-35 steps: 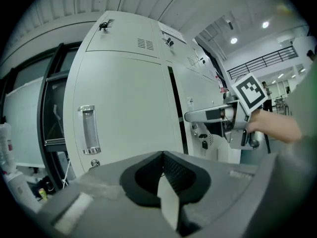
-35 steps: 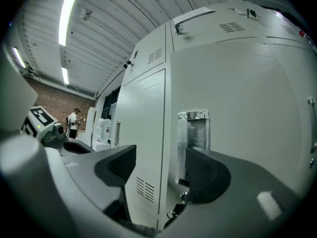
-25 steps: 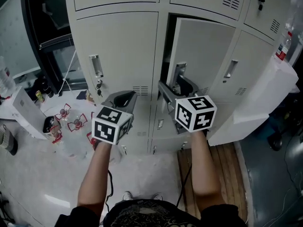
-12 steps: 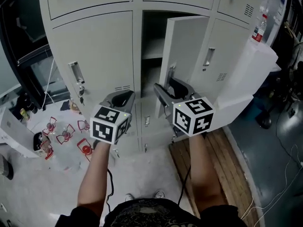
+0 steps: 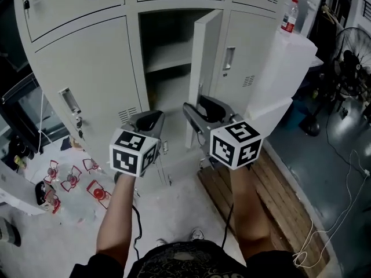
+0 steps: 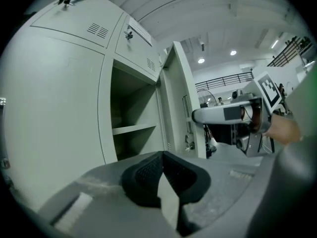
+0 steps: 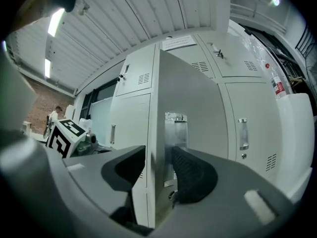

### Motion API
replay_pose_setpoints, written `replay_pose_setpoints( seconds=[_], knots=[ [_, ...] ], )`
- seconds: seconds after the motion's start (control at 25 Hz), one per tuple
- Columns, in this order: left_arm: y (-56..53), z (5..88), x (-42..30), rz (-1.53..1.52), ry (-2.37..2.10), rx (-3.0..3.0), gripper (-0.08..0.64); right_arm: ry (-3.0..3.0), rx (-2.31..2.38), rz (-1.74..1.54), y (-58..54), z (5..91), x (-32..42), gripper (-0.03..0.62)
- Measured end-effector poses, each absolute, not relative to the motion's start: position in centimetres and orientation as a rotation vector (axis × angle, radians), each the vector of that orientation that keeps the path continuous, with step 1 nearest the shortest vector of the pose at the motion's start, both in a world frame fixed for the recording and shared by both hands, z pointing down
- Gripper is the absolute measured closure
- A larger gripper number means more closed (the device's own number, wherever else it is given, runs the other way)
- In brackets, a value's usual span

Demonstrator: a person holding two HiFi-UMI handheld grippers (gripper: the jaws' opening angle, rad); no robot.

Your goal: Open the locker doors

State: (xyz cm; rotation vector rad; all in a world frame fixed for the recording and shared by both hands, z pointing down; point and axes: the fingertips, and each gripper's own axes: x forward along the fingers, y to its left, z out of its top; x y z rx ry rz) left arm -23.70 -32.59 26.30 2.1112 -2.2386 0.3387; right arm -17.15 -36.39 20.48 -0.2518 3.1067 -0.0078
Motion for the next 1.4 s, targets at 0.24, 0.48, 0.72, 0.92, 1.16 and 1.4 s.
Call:
replay_pose_setpoints(
  seconds=[0.24,0.48,0.72,0.92,1.16,1.4],
  knots=[
    [-34.3,26.2,-21.7,0.336,-2.184,2.177,0.557,3.075,-0.365,-0.029,-38.1,20.4,-14.3,0.445],
    [-36.2,25.4,-19.9,0.309,-2.15,2.227,0.558,3.068,-0.402,-0.026,-39.3,20.4,-12.0,0.445],
    [-38.0,25.0,-17.5,0.303,-2.103,2.288,0.557,3.04,-0.482,-0.026,-40.8,20.3,-9.5,0.443],
    [-39.6,25.2,-15.6,0.308,-2.057,2.333,0.557,3.016,-0.583,-0.025,-42.5,20.3,-7.1,0.446],
    [-41.6,25.5,-13.5,0.313,-2.01,2.377,0.558,2.985,-0.708,-0.039,-45.1,20.5,-4.3,0.486],
    [-43.8,25.7,-11.7,0.314,-1.97,2.412,0.557,2.97,-0.8,-0.046,-48.0,20.8,-2.3,0.502]
  ],
)
